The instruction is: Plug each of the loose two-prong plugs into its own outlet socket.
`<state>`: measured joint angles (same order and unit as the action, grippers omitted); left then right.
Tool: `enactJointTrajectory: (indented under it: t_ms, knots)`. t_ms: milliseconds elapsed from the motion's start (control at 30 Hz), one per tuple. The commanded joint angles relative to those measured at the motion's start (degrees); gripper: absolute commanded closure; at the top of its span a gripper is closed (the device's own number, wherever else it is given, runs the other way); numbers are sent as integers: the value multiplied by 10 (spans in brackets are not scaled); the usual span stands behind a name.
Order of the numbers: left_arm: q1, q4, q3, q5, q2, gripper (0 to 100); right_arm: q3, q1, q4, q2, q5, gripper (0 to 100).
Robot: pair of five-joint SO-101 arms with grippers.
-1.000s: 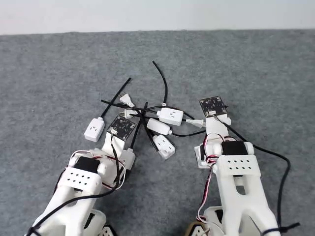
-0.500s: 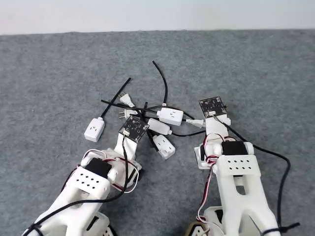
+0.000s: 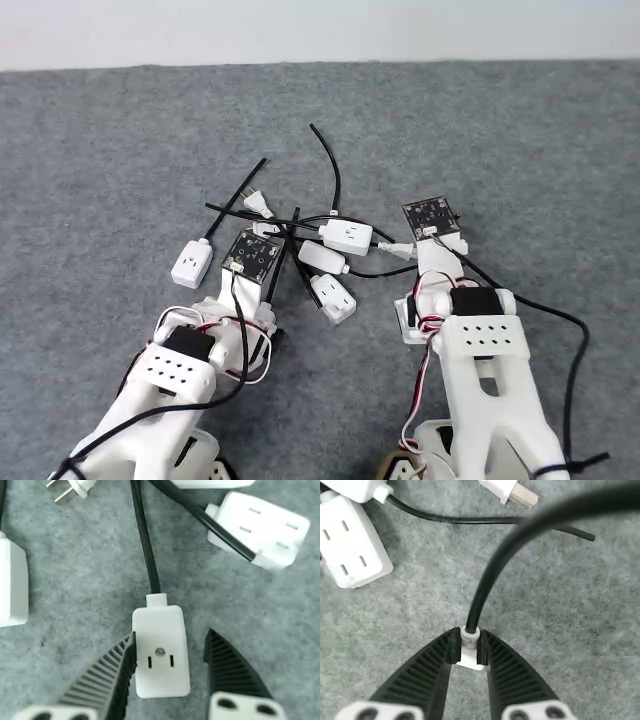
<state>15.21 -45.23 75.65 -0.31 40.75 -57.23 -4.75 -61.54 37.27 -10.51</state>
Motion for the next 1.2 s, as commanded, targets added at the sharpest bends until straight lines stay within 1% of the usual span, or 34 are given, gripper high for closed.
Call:
enactJointTrajectory:
  t_ms: [0, 133, 233, 367, 633, 833, 1033, 1167]
  knots:
    - [20, -18, -8, 6, 4, 794, 5, -5, -7, 19, -4, 990]
    - [50, -25, -9, 7, 5, 794, 5, -5, -7, 19, -6, 990]
    - [53, -24, -10, 23, 5, 794, 5, -5, -7, 19, -7, 990]
    - [53, -24, -11, 26, 5, 793, 5, -5, -5, 19, -8, 990]
    - [55, -27, -56, 31, 5, 794, 5, -1, -4, 19, -9, 990]
    - [58, -38, -42, 31, 4, 794, 5, -1, -4, 19, -9, 990]
    - [97, -52, -14, 32, 4, 794, 7, -1, -7, 19, -9, 990]
    - [103, -52, -13, 60, 4, 792, 7, -1, -7, 19, -9, 990]
